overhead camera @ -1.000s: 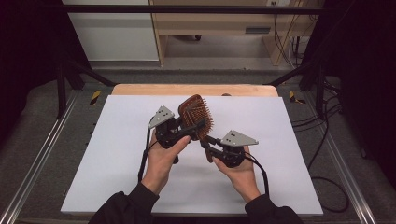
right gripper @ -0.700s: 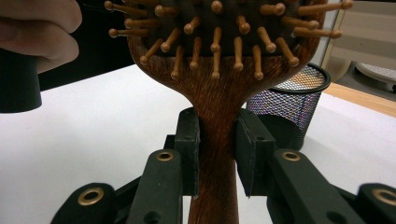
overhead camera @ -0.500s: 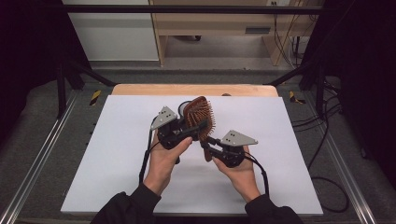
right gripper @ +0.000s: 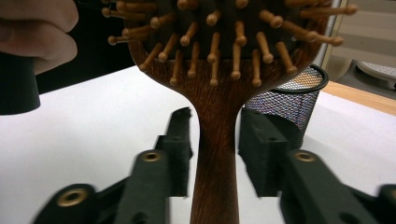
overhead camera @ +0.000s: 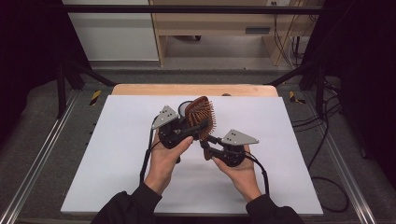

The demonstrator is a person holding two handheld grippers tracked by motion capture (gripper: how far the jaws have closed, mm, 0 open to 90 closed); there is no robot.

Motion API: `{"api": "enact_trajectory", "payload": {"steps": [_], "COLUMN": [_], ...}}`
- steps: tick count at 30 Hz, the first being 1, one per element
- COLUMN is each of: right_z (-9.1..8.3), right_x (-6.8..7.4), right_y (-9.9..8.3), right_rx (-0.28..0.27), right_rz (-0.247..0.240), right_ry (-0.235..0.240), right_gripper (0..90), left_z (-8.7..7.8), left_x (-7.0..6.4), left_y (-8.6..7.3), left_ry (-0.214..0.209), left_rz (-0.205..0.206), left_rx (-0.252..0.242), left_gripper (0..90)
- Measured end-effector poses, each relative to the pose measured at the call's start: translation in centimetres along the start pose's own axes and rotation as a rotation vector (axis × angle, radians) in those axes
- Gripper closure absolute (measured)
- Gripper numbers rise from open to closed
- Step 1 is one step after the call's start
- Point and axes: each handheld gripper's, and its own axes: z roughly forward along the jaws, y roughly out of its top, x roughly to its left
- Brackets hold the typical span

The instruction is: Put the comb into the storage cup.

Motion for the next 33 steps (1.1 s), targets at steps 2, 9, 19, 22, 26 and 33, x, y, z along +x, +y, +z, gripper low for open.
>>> {"api": "enact_trajectory", "payload": {"steps": [2, 9, 19, 22, 26, 33], "right_z": [-0.1, -0.4, -2.0, -2.3, -2.3, -2.8], "right_x": [-0.1, -0.5, -1.7, -2.1, -2.6, -3.3], "right_y": [0.0, 0.0, 0.0, -0.2, -0.6, -1.1], "right_rx": [-0.003, 0.021, -0.009, -0.010, -0.018, -0.008], "right_rz": [0.008, 0.023, 0.050, 0.069, 0.090, 0.081], "right_ry": [-0.004, -0.016, -0.063, -0.068, -0.109, -0.073], "right_gripper": [58.9, 47.5, 31.0, 23.7, 22.7, 20.7], "left_z": [0.0, -0.3, -1.0, -1.0, -0.8, -0.7], "left_x": [0.1, 0.6, 1.5, 1.7, 1.8, 1.8], "left_y": [0.0, 0.7, 2.3, 2.5, 3.0, 3.7], "left_ry": [0.003, 0.031, 0.077, 0.079, 0.082, 0.088], "left_rz": [-0.001, 0.016, 0.031, 0.027, 0.035, 0.051], "left_rx": [-0.001, -0.019, -0.057, -0.064, -0.069, -0.087], "left_gripper": [53.0, 52.9, 52.8, 52.8, 52.8, 52.7]}}
